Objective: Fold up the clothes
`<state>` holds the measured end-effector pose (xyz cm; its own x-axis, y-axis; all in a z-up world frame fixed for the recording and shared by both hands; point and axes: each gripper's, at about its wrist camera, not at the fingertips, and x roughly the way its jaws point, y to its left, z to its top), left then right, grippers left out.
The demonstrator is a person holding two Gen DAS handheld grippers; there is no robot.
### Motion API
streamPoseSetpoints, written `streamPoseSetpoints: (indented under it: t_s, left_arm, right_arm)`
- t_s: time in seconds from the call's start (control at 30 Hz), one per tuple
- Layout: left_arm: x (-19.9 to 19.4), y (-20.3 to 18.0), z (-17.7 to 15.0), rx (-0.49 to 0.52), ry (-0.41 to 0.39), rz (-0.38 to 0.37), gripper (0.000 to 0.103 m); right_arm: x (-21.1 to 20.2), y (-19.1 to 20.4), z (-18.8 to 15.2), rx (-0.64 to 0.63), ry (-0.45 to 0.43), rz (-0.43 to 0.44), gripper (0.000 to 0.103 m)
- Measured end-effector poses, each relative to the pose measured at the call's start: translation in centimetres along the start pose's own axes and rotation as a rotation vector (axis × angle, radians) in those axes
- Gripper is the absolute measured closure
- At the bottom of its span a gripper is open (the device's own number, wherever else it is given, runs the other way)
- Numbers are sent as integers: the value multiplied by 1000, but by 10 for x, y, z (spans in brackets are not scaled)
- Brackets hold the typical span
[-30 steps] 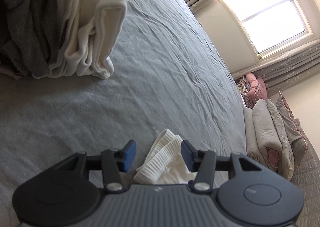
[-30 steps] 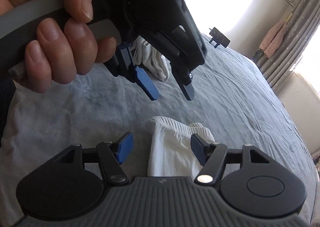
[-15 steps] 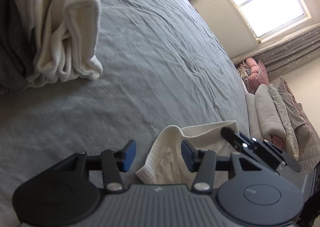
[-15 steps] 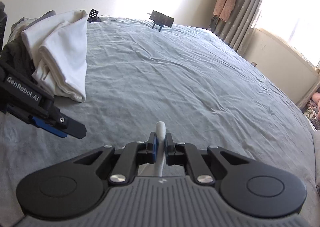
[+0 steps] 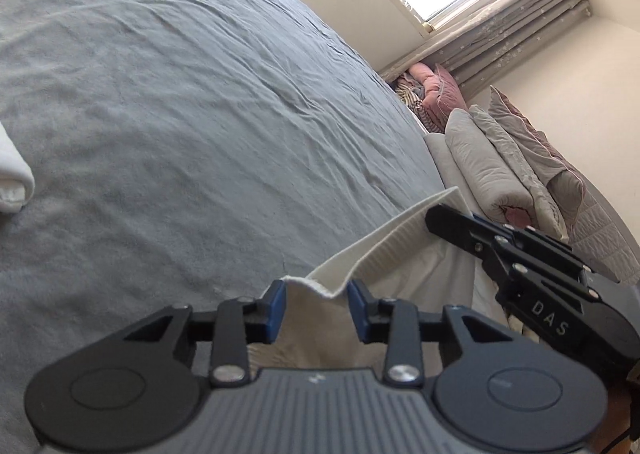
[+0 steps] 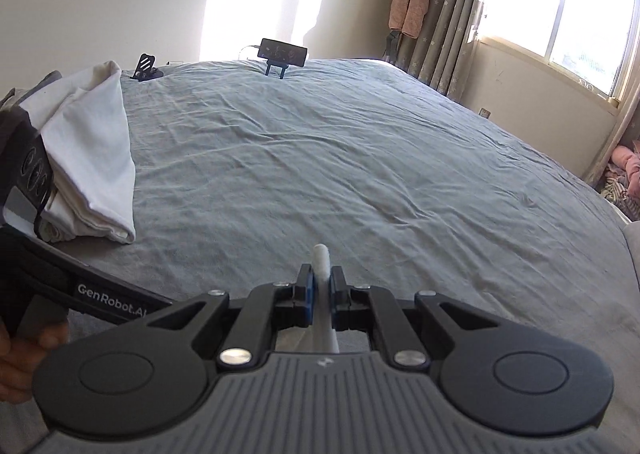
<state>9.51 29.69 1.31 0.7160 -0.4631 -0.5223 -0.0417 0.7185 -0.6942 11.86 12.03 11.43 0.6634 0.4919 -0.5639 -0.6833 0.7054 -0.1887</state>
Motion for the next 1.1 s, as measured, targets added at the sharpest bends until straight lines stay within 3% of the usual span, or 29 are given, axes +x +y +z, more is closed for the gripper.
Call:
streamPoseSetpoints:
  t_s: [0.07, 0.17, 0.23, 0.3, 0.37, 0.63, 0.87, 1.0, 1.1]
  left_arm:
    - [1, -8, -2, 19, 25, -35, 94]
    - [-15, -24, -3, 142, 0, -122, 94]
    - [-17, -16, 2, 148, 12, -46, 94]
    - [-21, 4, 9, 59, 0, 26, 94]
    - [-25, 17, 11, 26, -14, 43, 94]
    - [6, 1, -8, 120, 74, 52, 94]
    - [5, -5, -13, 192, 180, -52, 94]
    - [-35, 2, 10, 137, 30, -33, 93]
    - [-38, 3, 13, 121, -25, 85, 80]
  right_arm:
    - [1, -2, -1, 18, 8, -30, 95]
    - [3, -6, -3, 22, 10, -49, 95]
    - [1, -9, -4, 35, -2, -32, 95]
    - [-3, -10, -3, 49, -15, -25, 95]
    - [-5, -11, -2, 53, -21, -17, 95]
    - [-16, -4, 0, 60, -74, 56, 95]
    - [-19, -1, 1, 51, -90, 45, 95]
    - [-23, -3, -4, 48, -89, 47, 95]
    - [-24, -5, -7, 59, -90, 46, 95]
